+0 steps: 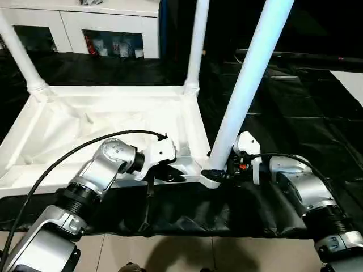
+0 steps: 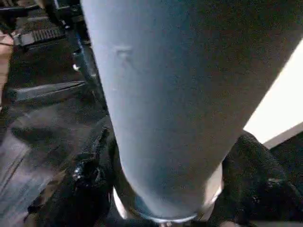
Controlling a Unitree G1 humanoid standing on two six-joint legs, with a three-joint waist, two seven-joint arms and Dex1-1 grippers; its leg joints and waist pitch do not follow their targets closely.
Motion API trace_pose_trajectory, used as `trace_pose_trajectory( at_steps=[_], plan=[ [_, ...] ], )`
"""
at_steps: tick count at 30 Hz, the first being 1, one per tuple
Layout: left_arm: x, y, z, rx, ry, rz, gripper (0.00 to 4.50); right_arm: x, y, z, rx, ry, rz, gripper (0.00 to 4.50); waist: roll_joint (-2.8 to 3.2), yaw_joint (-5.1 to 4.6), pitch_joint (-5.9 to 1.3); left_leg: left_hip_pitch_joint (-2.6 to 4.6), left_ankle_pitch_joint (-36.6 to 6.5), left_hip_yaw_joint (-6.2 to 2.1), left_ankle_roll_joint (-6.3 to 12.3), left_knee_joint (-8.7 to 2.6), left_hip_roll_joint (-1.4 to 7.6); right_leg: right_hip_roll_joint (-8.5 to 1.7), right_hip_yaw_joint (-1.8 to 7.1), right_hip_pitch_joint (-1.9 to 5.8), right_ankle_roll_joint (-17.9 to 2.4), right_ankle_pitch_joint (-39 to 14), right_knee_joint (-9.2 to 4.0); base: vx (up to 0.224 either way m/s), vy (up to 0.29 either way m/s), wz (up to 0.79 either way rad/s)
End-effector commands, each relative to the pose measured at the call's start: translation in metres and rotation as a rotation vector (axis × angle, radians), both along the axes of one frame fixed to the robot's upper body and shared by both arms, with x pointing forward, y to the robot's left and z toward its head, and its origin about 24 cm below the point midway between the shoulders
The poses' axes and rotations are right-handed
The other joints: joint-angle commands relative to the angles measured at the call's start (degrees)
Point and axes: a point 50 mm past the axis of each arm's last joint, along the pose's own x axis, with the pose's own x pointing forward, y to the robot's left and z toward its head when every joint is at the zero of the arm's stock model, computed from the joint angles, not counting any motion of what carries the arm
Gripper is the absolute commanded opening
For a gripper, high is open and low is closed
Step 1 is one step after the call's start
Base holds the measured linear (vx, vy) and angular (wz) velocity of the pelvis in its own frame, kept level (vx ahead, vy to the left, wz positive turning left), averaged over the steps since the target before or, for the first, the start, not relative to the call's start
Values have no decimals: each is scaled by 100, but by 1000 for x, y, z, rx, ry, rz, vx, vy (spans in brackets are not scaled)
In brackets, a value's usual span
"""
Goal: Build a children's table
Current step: Rotate leg to tighten
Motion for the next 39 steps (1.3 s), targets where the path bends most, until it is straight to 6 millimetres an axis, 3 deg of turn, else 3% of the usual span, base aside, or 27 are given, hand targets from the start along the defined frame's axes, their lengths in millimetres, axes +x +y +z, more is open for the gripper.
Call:
trace_pose_trajectory(
  at_steps=[1, 7, 9, 10, 11, 14, 15, 17, 18, 21, 23, 24, 26, 28, 32, 35, 39],
  plan=[
    [1, -11, 10, -35, -35, -66, 0, -10, 4, -11, -42, 59, 56, 273, 53, -12, -401, 93, -1382, -48, 176, -385, 202, -360, 336, 301, -1108, -1451, -338, 0, 0, 0],
    [6, -12, 7, -57, -21, 20, 0, -11, 9, -15, 2, 88, 10, 270, 59, -1, -390, 107, -1472, -52, 143, -391, 205, -361, 331, 293, -1059, -1673, -360, 0, 0, 0],
    [16, -20, 6, -84, -33, 176, 0, -2, 14, -24, -2, 68, -170, 270, 48, -18, -363, 141, -1654, -47, 44, -392, 201, -365, 334, 250, -1002, -2014, -405, 0, 0, 0],
    [16, -20, 6, -84, -33, 176, 0, -2, 14, -24, -2, 68, -170, 270, 46, -28, -353, 139, -1702, -50, 13, -396, 188, -362, 326, 244, -965, -2163, -424, 0, 0, 0],
    [20, -24, 6, -86, -42, 225, 0, 4, 16, -29, -13, 72, -284, 269, 45, -40, -361, 132, -1796, -85, -43, -403, 185, -377, 303, 269, -864, -2424, -442, 0, 0, 0],
    [24, -33, 2, -72, -52, 298, 0, 14, 23, -37, -6, 89, -473, 269, 42, -113, -344, 140, -2029, -108, -105, -399, 166, -378, 280, 238, -681, -2851, -502, 0, 0, 0],
    [25, -43, 1, -78, -53, 351, 0, 22, 29, -44, -14, 100, -611, 269, 17, -191, -343, 136, -2115, -125, -161, -397, 165, -388, 269, 220, -604, -3053, -524, 0, 0, 0],
    [24, -48, 0, -77, -41, 357, 0, 25, 33, -47, -26, 99, -673, 269, 63, -269, -335, 134, -2284, -153, -185, -387, 148, -389, 230, 215, -532, -3272, -559, 0, 0, 0],
    [22, -55, -2, -77, -41, 360, 0, 28, 39, -50, -28, 108, -727, 269, 53, -294, -334, 127, -2346, -160, -159, -383, 139, -383, 213, 217, -472, -3316, -587, 0, 0, 0],
    [20, -60, -4, -72, -56, 361, 0, 29, 50, -50, -10, 108, -737, 269, 33, -349, -329, 166, -2502, -146, -60, -358, 116, -369, 199, 165, -437, -3381, -631, 0, 0, 0],
    [17, -62, -8, -64, -58, 348, 0, 30, 60, -47, 19, 82, -718, 269, 32, -371, -322, 154, -2540, -150, -22, -356, 113, -379, 187, 157, -383, -3505, -656, 0, 0, 0],
    [17, -61, -9, -60, -59, 344, 0, 31, 61, -45, 34, 74, -710, 304, 41, -373, -318, 153, -2576, -159, -16, -356, 112, -384, 173, 160, -340, -3583, -668, 0, 0, 0],
    [17, -60, -9, -52, -70, 344, 0, 32, 62, -44, 45, 69, -709, 304, 31, -380, -319, 152, -2607, -167, -6, -359, 113, -380, 163, 159, -309, -3614, -676, 0, 0, 0],
    [18, -57, -9, -47, -77, 340, 0, 32, 62, -40, 67, 62, -695, 344, 30, -378, -321, 151, -2612, -172, 2, -362, 115, -382, 163, 155, -306, -3606, -673, 0, 0, 0],
    [18, -45, -4, -75, -119, 288, 0, 33, 52, -29, 81, -25, -575, 373, 18, -354, -343, 118, -2472, -165, 50, -379, 138, -391, 197, 174, -412, -3323, -631, 0, 0, 0],
    [13, -38, 0, -107, -128, 189, 0, 28, 39, -22, 106, -51, -468, 373, 17, -304, -370, 54, -2060, -135, 166, -399, 168, -388, 262, 234, -681, -2546, -521, 0, 0, 0],
    [6, -28, 2, -123, -85, 78, 0, 11, 25, -20, 62, -61, -244, 373, 39, -225, -404, 52, -1551, -81, 317, -380, 189, -377, 307, 280, -1020, -1658, -395, 0, 0, 0]
  ],
)
